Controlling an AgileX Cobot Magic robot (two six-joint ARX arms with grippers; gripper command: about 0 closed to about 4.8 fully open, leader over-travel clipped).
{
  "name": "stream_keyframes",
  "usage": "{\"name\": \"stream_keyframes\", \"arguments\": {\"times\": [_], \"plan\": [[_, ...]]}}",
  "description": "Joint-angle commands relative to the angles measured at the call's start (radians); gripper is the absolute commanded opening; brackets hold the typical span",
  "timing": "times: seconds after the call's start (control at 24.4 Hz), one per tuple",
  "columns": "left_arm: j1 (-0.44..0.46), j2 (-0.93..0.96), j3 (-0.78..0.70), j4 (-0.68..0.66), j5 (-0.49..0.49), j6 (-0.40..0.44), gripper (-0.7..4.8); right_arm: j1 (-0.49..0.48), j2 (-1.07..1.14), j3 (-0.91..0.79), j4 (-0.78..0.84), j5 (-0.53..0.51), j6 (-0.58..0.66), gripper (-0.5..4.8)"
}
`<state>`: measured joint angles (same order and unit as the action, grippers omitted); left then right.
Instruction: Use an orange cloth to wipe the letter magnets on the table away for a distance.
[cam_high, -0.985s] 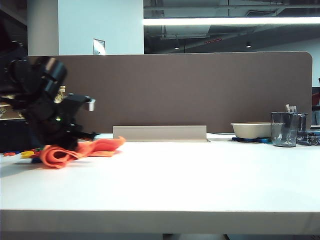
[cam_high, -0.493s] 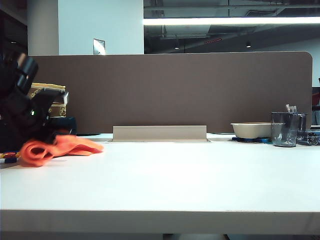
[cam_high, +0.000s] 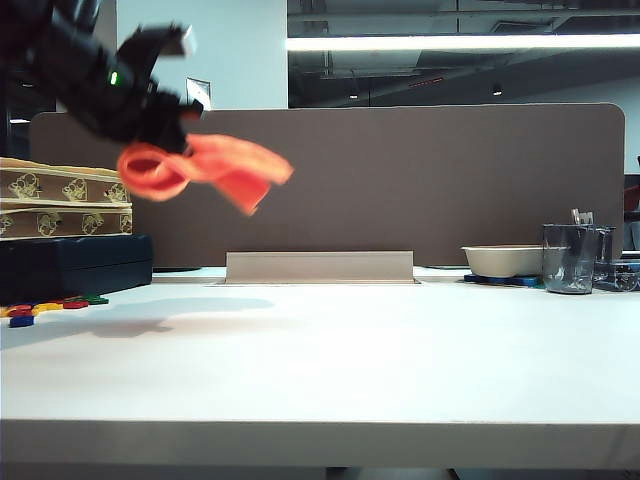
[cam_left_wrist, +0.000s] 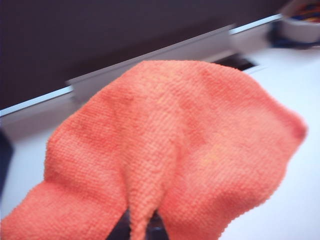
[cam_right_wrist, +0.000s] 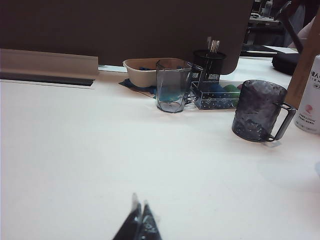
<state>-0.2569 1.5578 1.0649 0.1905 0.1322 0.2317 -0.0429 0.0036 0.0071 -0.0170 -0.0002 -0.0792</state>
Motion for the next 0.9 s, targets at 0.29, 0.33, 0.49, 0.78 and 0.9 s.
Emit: {"name": "stream_keyframes", "arguments": {"times": [0.29,0.33,0.49,0.78,0.9], "plan": [[-0.223,-0.201,-0.051,-0.232,0.014,-0.023,-0.05,0.0,-0.004,-0.008,0.013,0.001,0.001,-0.05],[-0.245,-0.205,-0.064,-0.229,0.014,-0.029,-0.06,-0.001,-0.004,-0.008,0.013,0.001,0.001,-0.05],[-0.332,-0.207,-0.122,-0.189,0.001,-0.05,-0.06,0.0,-0.004,-0.008,0.013,0.001,0.001,-0.05],[-0.433,-0.206,-0.292,0.006,-0.027,-0.065,-0.05,-0.001,-0.004,-0.008,0.013,0.001,0.001,-0.05],[-0.433,-0.205,-0.355,0.061,-0.036,-0.082,-0.05,-0.001,-0.004,-0.008,0.013,0.001,0.001,-0.05]]}}
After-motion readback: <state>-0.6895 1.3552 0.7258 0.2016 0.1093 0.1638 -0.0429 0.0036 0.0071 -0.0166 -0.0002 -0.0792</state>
